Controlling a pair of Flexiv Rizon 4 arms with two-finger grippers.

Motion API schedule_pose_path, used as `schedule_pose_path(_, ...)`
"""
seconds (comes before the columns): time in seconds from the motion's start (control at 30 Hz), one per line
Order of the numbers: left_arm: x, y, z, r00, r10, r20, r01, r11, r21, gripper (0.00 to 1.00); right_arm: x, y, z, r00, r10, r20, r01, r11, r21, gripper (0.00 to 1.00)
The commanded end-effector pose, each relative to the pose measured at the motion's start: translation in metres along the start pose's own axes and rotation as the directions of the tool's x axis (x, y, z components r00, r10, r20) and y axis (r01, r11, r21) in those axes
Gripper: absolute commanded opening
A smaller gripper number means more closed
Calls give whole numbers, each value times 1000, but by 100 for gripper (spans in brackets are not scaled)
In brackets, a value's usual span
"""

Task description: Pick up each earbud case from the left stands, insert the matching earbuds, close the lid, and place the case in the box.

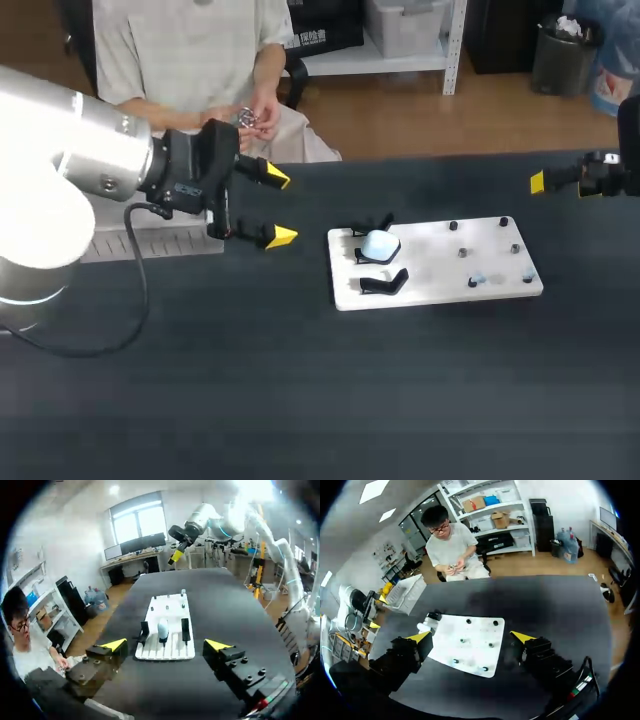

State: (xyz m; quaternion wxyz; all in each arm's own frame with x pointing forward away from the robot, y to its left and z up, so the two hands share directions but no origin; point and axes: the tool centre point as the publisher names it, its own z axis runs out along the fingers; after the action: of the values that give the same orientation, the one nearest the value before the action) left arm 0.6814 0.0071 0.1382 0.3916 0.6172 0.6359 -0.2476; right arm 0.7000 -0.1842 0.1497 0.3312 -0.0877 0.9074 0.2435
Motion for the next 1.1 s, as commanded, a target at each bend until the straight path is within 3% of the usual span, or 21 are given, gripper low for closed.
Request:
schedule_pose_path(0.03,7,6,24,994,70,84,-86,976,200,100,0,-1,0,1000,-1,-1,1,1000,-3,100)
schedule_pose_path(0.17,9,3,42,997,28,75,-47,965,258,100,0,-1,0,1000,-1,-1,1,1000,-3,100)
schedule_pose_path(0.43,11,-6,69,998,-5,56,-12,954,300,100,0,-1,0,1000,-1,-1,1,1000,-3,100)
schedule_pose_path(0.8,25,-8,92,996,-75,57,59,970,238,100,0,-1,0,1000,-1,-1,1,1000,-3,100)
schedule_pose_path(1.03,30,-10,106,992,-104,64,86,965,246,100,0,-1,0,1000,-1,-1,1,1000,-3,100)
schedule_pose_path(1.1,30,-11,109,992,-108,70,88,964,250,93,0,-1,0,1000,-1,-1,1,1000,-3,100)
